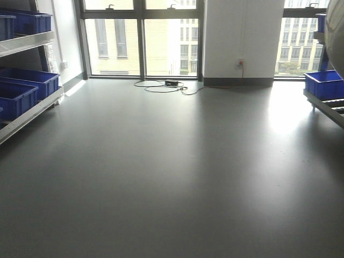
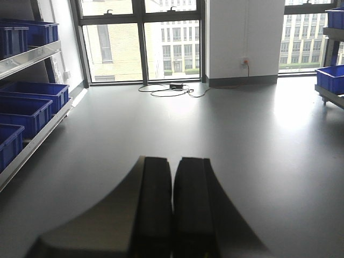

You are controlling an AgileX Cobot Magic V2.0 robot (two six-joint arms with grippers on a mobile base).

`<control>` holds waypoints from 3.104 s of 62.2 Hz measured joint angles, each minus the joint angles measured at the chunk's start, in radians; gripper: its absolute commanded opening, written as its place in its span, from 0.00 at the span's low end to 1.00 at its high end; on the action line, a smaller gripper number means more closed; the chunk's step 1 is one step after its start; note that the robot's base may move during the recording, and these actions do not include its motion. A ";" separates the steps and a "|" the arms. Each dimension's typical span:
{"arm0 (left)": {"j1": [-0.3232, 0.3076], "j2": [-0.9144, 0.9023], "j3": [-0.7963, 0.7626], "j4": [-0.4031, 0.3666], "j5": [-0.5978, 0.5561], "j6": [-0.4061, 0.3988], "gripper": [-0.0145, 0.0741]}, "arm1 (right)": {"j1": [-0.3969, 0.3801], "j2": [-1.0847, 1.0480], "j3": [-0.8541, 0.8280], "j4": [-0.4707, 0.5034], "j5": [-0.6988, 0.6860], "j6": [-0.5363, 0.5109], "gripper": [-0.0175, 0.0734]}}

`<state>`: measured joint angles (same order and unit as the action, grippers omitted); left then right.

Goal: Move white bin to right shelf second layer
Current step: 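Turn the base toward the shelf rack with blue crates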

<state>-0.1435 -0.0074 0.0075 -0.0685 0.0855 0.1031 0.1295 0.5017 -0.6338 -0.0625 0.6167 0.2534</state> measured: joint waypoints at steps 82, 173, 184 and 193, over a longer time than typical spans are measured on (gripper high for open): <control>0.000 0.000 0.000 0.000 0.000 0.000 0.26 | 0.000 0.000 0.000 0.000 0.000 0.000 0.25; 0.000 0.000 0.000 0.000 0.000 0.000 0.26 | 0.000 0.000 0.000 0.000 0.000 0.000 0.25; 0.000 0.000 0.000 0.000 0.000 0.000 0.26 | 0.000 0.000 0.000 0.000 0.000 0.000 0.25; 0.000 0.000 0.000 0.000 0.000 0.000 0.26 | 0.000 0.000 0.000 0.000 0.000 0.000 0.25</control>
<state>-0.1435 -0.0074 0.0075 -0.0685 0.0855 0.1031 0.1295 0.5017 -0.6338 -0.0620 0.6167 0.2534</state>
